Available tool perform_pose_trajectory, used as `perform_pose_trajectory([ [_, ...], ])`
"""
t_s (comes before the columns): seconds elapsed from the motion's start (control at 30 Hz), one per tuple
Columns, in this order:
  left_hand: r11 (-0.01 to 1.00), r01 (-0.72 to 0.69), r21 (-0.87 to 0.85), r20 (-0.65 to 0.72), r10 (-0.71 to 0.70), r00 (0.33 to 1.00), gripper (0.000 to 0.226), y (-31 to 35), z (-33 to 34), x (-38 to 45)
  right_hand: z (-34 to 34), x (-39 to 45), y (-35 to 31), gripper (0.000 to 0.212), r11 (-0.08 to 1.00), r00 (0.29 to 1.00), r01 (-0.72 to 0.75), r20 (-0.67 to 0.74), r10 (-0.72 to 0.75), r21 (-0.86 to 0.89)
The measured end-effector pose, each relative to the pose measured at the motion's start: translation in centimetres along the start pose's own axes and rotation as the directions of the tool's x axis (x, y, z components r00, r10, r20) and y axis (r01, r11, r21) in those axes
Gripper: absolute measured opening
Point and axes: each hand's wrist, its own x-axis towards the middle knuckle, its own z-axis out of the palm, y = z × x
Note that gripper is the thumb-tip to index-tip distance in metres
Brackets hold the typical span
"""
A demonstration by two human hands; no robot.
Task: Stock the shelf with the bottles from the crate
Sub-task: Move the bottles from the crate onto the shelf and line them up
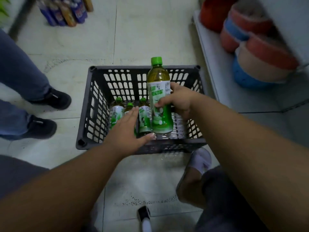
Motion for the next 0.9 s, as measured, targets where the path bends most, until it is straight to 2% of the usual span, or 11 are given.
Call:
perform_pose_trajectory([
  [0.1, 0.987, -0.067, -0.144, -0.089, 0.054, 0.995, 0.109, 3.8, -2.5, -2.3, 0.5, -5.5, -1.3, 0.060, 0.987, 0.986, 0.158, -0.053, -0.157, 0.024],
  [0.17, 0.964, -0.067, -0.256, -0.088, 0.046, 0.995, 0.112, 6.2, -3.5, -3.8, 0.4, -9.2, -1.8, 0.060, 0.967, 0.959, 0.254, -0.126, -0.252, 0.002],
  [0.27, 0.935, -0.135, -0.327, -0.055, 0.124, 0.991, 0.122, 9.7, -4.1, -5.7, -0.2, -14.8, -2.5, 0.058, 0.911, 0.874, 0.403, -0.258, -0.411, -0.084],
  [0.4, 0.902, -0.282, -0.327, -0.047, 0.283, 0.958, 0.111, 15.5, -4.6, -6.8, -2.3, -22.2, -2.0, 0.065, 0.839, 0.732, 0.515, -0.420, -0.536, -0.175],
  [0.5, 0.864, -0.428, -0.265, -0.054, 0.430, 0.901, 0.102, 20.2, -4.3, -7.0, -4.0, -27.3, -1.2, 0.065, 0.816, 0.613, 0.530, -0.562, -0.556, -0.229],
  [0.63, 0.791, -0.570, -0.222, 0.003, 0.585, 0.811, 0.106, 25.8, -2.8, -7.2, -6.1, -33.0, 0.0, 0.062, 0.831, 0.437, 0.486, -0.749, -0.498, -0.269],
  [0.77, 0.697, -0.689, -0.200, 0.068, 0.711, 0.699, 0.106, 31.7, -0.6, -6.7, -9.1, -36.9, 1.7, 0.061, 0.850, 0.272, 0.443, -0.861, -0.430, -0.285],
  [0.9, 0.618, -0.777, -0.122, 0.132, 0.786, 0.605, 0.116, 37.9, 3.3, -4.8, -13.6, -38.9, 4.3, 0.066, 0.882, 0.148, 0.396, -0.930, -0.335, -0.255],
])
